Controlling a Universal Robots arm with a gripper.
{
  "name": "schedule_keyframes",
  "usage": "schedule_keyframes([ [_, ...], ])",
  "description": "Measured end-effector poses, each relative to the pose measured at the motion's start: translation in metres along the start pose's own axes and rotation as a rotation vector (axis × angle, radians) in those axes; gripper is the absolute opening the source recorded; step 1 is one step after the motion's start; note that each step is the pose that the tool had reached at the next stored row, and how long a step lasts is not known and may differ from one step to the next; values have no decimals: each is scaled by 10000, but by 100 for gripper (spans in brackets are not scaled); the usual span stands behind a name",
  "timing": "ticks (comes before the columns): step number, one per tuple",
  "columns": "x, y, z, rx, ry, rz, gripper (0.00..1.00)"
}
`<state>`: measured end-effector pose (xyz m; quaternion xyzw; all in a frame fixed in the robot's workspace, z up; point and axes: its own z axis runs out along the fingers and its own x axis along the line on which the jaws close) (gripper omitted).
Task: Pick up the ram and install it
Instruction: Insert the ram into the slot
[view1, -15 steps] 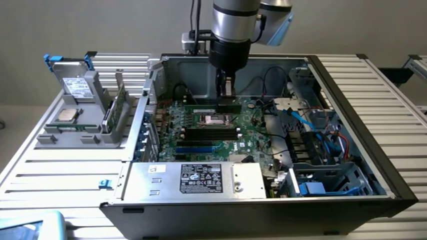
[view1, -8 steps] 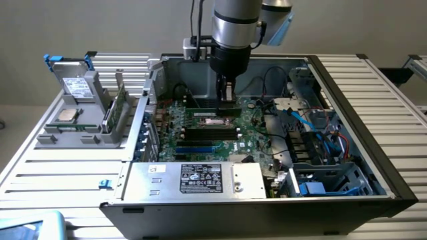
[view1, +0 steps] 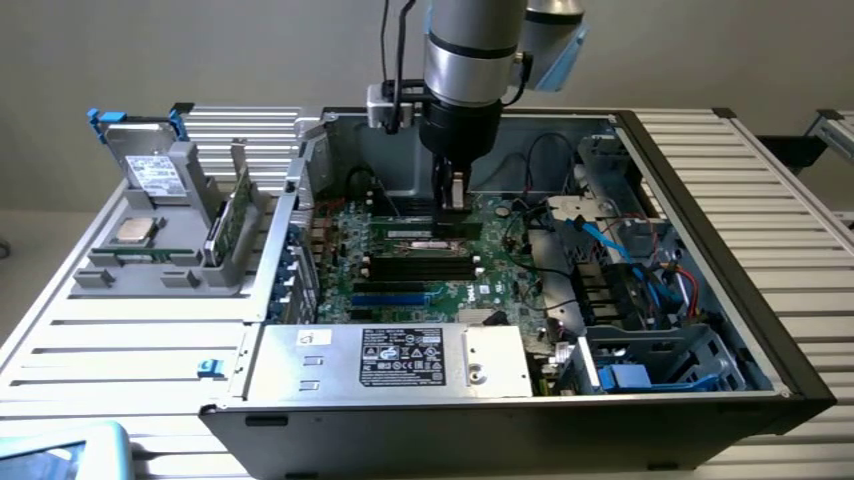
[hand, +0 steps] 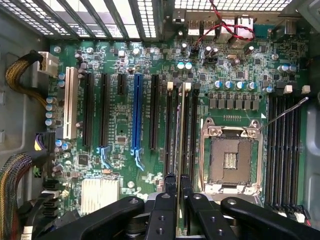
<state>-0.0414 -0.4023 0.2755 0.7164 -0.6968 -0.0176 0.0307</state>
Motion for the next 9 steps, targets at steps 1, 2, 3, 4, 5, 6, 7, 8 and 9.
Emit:
schedule_keyframes([
  [1, 1, 2, 5, 11, -2, 1, 15],
  [2, 2, 3, 14, 26, -3, 0, 15],
  [3, 3, 4, 28, 36, -4, -1, 15],
  [4, 5, 4, 45, 43, -6, -1, 15],
  [5, 7, 5, 61, 46, -7, -1, 15],
  [6, 10, 6, 79, 47, -8, -1, 15],
  [7, 13, 6, 98, 48, -8, 0, 15],
  [8, 15, 5, 116, 47, -6, 1, 15],
  [9, 17, 3, 134, 47, -6, 1, 15],
])
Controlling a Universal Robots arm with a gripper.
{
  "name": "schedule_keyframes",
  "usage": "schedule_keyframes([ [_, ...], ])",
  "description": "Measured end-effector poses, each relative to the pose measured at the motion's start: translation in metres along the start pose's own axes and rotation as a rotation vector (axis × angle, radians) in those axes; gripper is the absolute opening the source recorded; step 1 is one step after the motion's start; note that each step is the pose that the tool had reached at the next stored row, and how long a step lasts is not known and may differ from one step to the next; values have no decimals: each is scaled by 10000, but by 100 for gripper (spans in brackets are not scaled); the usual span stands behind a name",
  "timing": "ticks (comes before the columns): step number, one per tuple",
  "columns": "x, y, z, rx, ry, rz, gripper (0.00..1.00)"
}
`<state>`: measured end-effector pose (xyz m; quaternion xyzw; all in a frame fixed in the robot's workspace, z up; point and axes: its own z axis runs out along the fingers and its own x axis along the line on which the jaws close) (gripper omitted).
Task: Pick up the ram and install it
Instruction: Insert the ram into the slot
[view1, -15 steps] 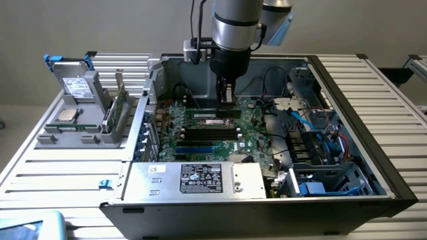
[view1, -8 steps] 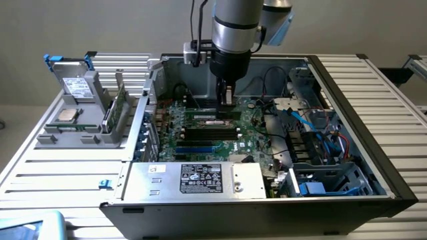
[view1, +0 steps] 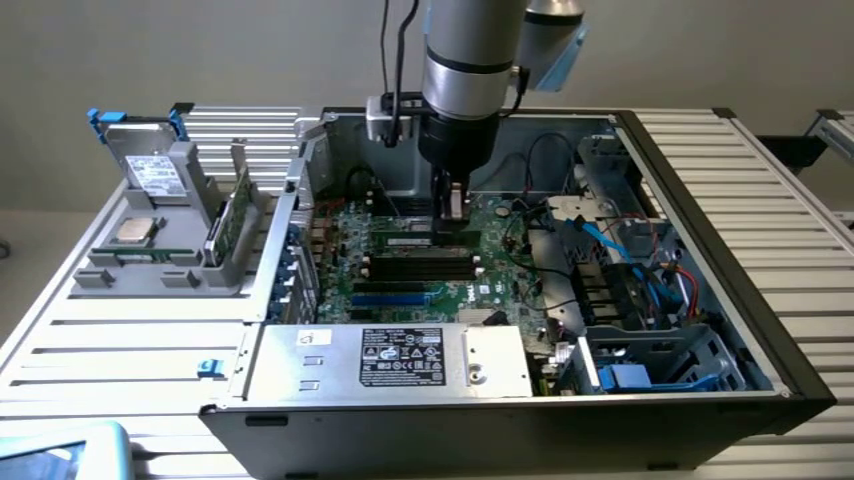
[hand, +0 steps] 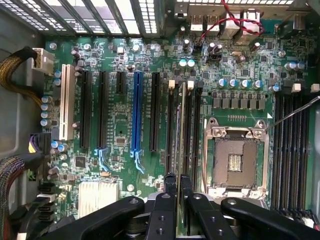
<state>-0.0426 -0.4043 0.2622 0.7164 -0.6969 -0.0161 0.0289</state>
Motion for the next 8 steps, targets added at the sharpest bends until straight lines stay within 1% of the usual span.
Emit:
schedule_keyframes([
  [8, 34, -6, 138, 1, 1, -39, 15],
])
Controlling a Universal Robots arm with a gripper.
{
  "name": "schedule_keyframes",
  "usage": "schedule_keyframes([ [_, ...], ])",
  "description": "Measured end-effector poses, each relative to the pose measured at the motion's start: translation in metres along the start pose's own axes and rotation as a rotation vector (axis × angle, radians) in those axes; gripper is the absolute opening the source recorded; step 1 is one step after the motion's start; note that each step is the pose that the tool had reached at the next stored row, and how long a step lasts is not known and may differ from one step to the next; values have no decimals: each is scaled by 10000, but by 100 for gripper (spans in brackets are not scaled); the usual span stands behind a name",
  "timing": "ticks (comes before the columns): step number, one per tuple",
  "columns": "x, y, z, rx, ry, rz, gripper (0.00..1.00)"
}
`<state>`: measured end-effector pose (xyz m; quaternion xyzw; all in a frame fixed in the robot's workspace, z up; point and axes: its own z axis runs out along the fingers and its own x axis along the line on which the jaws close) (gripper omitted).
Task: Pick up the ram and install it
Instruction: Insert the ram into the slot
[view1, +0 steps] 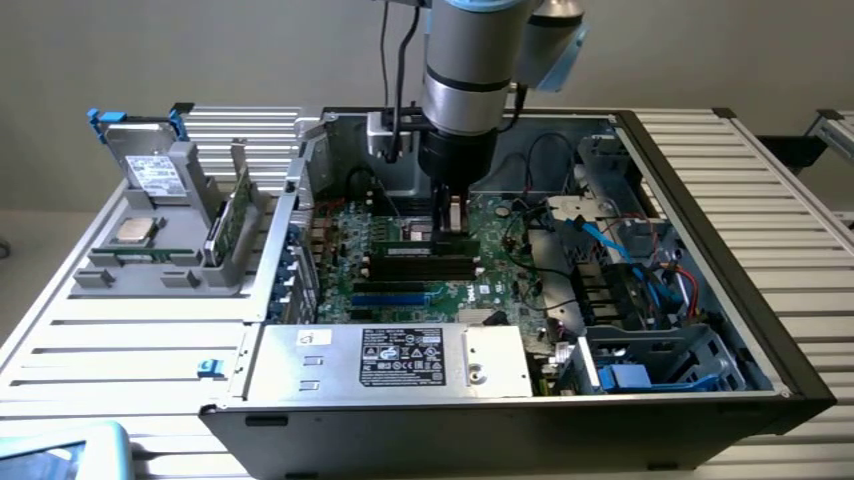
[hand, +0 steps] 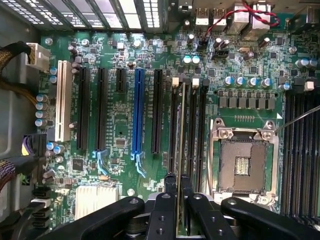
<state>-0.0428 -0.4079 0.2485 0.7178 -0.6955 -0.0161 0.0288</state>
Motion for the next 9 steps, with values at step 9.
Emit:
schedule_keyframes([
  [9, 15, -1, 70, 2, 1, -44, 15],
])
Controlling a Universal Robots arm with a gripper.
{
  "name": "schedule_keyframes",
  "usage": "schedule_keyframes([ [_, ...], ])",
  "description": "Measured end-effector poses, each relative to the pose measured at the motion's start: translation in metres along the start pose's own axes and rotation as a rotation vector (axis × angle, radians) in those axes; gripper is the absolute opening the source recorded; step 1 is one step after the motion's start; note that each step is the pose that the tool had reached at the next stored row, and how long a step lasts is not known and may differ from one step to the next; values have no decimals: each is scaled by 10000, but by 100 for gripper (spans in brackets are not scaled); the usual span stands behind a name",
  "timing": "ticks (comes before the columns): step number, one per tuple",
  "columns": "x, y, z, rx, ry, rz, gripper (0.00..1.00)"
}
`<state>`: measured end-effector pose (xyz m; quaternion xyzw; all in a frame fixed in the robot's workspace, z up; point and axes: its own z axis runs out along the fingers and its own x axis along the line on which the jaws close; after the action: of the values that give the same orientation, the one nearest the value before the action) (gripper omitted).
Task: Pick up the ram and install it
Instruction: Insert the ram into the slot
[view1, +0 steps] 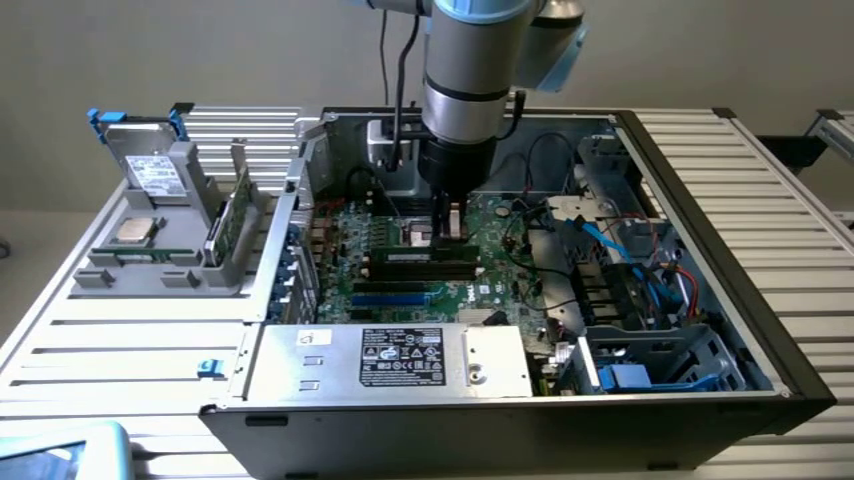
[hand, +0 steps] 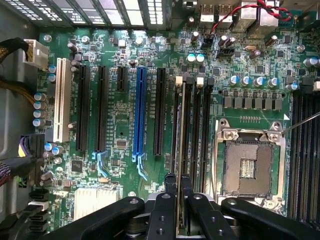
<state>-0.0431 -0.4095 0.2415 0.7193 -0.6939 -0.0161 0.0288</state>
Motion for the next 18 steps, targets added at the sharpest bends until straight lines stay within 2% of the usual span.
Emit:
schedule_keyframes([
  [12, -3, 8, 100, 41, 5, -37, 15],
  [18, -17, 11, 120, 63, 6, -40, 15],
])
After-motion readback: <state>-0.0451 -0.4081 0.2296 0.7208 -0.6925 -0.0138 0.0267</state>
